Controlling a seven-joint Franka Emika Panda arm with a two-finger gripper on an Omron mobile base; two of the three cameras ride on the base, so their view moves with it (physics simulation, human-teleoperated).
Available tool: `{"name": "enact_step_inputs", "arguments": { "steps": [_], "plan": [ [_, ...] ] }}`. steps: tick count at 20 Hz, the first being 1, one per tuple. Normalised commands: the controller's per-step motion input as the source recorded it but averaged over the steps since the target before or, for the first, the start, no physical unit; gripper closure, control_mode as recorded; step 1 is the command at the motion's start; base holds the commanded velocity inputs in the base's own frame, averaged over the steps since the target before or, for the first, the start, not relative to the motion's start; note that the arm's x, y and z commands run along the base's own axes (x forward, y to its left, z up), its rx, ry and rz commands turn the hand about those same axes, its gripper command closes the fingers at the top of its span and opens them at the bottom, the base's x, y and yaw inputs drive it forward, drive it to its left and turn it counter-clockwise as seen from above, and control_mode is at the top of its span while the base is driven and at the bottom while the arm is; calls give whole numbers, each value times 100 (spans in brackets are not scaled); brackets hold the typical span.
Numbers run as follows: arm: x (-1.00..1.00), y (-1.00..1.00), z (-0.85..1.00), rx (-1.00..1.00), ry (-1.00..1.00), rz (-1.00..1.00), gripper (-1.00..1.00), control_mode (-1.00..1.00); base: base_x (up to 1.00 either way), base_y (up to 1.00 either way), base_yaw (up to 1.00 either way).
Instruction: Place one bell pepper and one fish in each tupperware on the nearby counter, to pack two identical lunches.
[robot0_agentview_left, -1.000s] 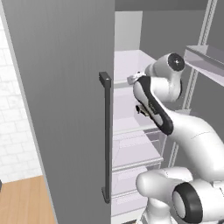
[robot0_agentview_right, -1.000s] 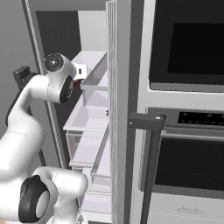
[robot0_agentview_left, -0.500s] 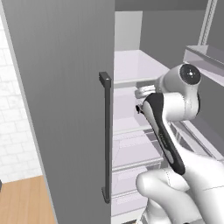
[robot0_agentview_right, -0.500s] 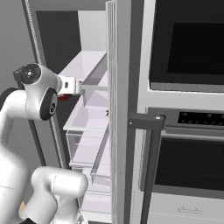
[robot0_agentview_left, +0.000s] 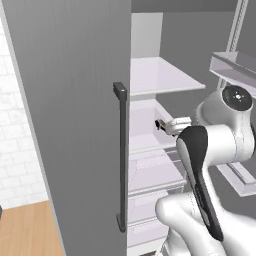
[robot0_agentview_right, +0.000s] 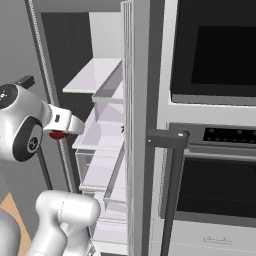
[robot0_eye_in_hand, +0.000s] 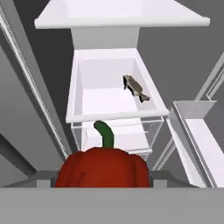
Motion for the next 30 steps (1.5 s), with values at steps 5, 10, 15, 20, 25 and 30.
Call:
{"name": "enact_step_inputs", "arguments": {
  "steps": [5,10,15,20,25,30],
  "plan": [
    [-100,0,-28,6,16,-8,100,-100,0,0,0],
    [-70,-2,-51,5,14,-3,100,-100,0,0,0],
    [8,-2,-32,1,8,0,100,-100,0,0,0],
    [1,0,-31,0,0,0,100,-100,0,0,0],
    [0,0,-9,0,0,0,100,-100,0,0,0],
    [0,0,0,0,0,0,100,-100,0,0,0]
  ]
}}
